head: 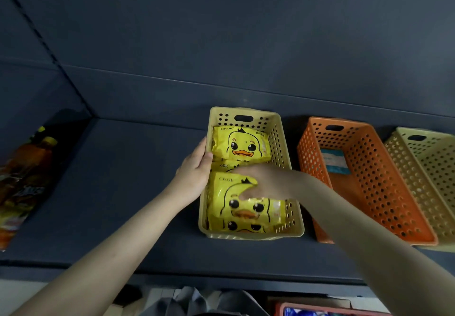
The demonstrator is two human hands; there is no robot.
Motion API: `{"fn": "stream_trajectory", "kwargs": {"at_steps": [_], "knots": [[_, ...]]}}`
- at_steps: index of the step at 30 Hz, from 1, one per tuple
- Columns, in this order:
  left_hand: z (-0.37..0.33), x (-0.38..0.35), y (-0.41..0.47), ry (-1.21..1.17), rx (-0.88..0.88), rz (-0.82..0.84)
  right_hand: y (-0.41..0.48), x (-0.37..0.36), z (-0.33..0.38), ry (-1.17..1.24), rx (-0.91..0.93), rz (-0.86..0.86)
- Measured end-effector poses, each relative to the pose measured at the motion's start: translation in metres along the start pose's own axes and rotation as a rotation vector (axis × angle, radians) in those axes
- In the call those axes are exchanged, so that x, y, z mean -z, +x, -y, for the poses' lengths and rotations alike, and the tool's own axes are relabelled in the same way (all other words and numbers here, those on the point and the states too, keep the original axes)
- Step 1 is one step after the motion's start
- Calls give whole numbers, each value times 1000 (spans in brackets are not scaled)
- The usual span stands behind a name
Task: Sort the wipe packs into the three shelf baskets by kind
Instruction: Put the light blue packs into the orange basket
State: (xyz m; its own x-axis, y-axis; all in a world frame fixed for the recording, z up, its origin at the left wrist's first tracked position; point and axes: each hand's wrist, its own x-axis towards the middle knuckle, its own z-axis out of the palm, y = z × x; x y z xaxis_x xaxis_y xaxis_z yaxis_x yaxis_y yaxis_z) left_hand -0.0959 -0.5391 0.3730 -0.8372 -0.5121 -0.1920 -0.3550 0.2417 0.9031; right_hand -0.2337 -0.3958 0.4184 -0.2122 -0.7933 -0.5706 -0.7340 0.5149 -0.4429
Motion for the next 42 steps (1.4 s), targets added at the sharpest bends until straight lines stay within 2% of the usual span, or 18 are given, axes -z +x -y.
{"fn": "stream_trajectory", "kwargs": {"at_steps": [7,13,15,18,21,23,27,36,38,42], "knots": [[-1,0,1,12,0,-16,32,31,-5,-64,-45,-143],[3,-1,2,24,19,-12,20,7,-14,-150,26,-417],[3,-1,2,23,25,-16,20,-2,-12,-147,23,-348],[2,-1,1,22,24,-14,28,-11,-15,-291,-31,-147],[1,0,1,34,19,-7,32,-6,-18,-313,-55,-51],[0,0,1,38,9,-2,30,-5,-17,-324,-70,-70],[-2,1,-2,9,23,-2,28,-25,-7,-239,-57,-229],[-2,2,0,31,51,21,40,-14,-14,-290,11,-38],[1,2,2,43,52,25,35,-17,-12,-291,-44,-95],[0,2,3,33,49,28,25,-30,-7,-84,-224,-129]]}}
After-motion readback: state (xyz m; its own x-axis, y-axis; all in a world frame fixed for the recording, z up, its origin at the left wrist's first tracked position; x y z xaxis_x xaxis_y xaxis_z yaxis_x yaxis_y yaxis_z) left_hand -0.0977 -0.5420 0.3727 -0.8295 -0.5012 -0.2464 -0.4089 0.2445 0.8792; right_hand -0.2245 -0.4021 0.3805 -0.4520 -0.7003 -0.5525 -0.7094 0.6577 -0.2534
